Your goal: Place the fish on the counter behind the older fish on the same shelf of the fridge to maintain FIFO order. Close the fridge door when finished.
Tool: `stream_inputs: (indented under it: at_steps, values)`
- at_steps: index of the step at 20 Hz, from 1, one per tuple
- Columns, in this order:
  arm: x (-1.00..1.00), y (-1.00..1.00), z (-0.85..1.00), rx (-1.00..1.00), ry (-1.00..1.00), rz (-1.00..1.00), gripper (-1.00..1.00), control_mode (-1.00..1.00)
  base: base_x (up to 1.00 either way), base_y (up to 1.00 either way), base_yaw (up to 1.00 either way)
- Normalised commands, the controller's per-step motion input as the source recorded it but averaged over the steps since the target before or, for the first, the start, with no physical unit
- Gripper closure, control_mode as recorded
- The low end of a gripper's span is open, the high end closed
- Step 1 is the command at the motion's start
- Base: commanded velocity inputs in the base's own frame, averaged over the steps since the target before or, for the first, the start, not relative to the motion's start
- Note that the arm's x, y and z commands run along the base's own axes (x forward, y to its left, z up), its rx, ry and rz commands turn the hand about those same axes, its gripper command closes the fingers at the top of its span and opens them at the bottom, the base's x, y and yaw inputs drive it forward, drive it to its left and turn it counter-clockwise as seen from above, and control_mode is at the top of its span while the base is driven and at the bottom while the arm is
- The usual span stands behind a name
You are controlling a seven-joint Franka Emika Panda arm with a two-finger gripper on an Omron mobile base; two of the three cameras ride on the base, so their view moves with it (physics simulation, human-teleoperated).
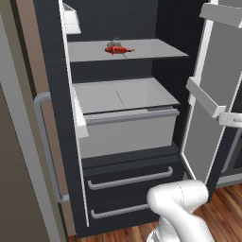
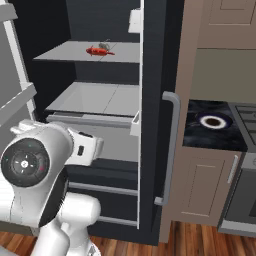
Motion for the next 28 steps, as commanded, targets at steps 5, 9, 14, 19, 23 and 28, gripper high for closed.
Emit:
stream_inputs:
  at_steps: [5,9,14,19,23,28]
  values:
    - [-0.02,-1.0,-0.35,0.4,0.01,-0.13,-1.0,-1.0,0.0,0.0,0.0]
    - [0.0,-1.0,-0.44,0.44,0.01,-0.03,-1.0,-1.0,0.0,0.0,0.0]
    - [0.21,-0.85,-0.43,0.35,0.09,0.0,-1.0,-1.0,0.0,0.0,0.0]
    - [0.77,-0.58,-0.42,0.32,0.06,0.0,-1.0,-1.0,0.0,0.0,0.0]
    - [0.64,-0.59,-0.42,0.33,0.0,0.01,-1.0,-1.0,0.0,0.0,0.0]
    - [0.5,-0.55,-0.38,0.33,0.0,0.01,-1.0,-1.0,0.0,0.0,0.0]
